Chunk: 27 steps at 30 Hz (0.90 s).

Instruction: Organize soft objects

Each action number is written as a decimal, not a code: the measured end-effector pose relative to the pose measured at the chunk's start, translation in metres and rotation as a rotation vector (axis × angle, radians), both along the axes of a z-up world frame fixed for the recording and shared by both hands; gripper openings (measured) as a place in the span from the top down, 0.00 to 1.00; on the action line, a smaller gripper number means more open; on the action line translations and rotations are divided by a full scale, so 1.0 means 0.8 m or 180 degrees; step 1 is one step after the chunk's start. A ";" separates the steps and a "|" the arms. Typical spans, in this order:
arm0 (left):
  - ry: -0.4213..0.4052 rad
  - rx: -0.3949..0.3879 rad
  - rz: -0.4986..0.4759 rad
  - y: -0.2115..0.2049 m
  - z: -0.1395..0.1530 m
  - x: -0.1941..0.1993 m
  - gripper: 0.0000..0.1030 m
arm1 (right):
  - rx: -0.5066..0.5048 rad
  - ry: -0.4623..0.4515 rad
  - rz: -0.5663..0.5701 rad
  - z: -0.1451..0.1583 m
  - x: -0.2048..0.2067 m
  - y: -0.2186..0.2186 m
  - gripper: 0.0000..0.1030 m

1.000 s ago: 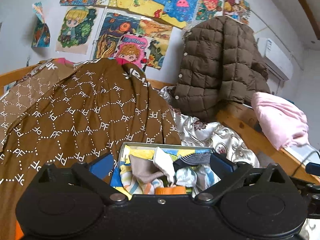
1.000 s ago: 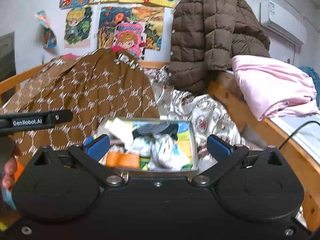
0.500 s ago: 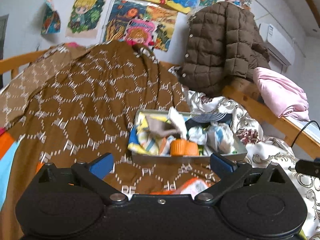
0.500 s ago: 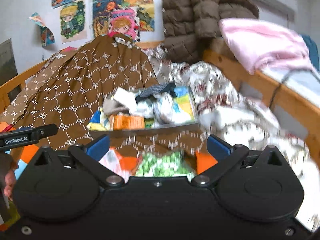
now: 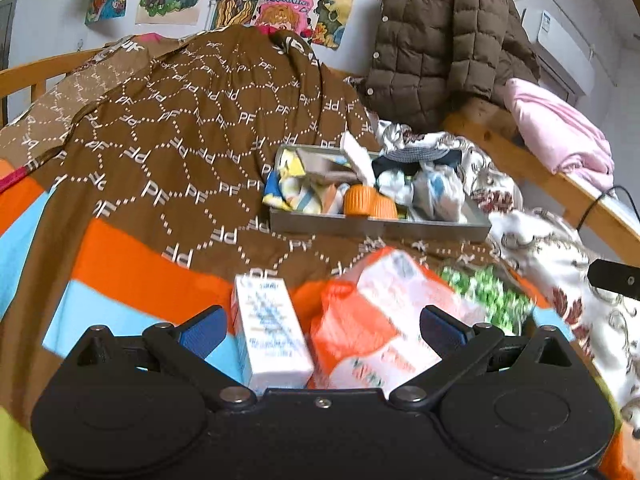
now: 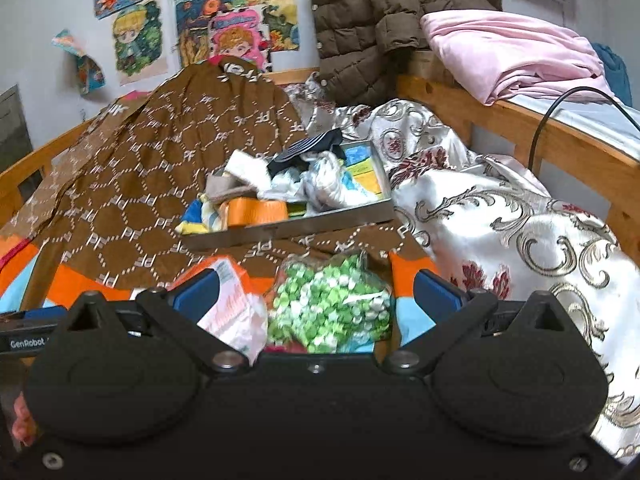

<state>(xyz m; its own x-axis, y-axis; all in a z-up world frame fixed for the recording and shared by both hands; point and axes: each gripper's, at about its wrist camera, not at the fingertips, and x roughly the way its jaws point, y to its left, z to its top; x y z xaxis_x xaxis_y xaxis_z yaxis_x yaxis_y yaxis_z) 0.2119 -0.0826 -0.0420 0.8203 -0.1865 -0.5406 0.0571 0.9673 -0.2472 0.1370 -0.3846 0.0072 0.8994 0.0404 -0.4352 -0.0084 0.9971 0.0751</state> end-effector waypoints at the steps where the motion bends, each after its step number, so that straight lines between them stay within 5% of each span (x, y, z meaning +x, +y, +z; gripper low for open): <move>1: 0.0008 0.0012 -0.0005 -0.001 -0.003 -0.003 0.01 | -0.0020 0.0000 0.0020 -0.006 -0.004 0.002 0.00; 12: -0.0136 0.0225 -0.0097 -0.008 -0.017 -0.028 0.01 | -0.0077 0.0170 0.0155 -0.043 -0.022 0.024 0.01; 27: 0.0095 0.0320 -0.0178 -0.009 -0.043 -0.046 0.01 | -0.0028 0.0543 0.0226 -0.085 -0.028 0.042 0.01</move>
<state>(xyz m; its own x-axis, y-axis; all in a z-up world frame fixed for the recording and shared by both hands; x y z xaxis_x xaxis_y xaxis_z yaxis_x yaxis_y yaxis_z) 0.1752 -0.0896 -0.0760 0.7934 -0.1753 -0.5830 0.1058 0.9828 -0.1516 0.1146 -0.3510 -0.0610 0.8075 0.0967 -0.5819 -0.0668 0.9951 0.0727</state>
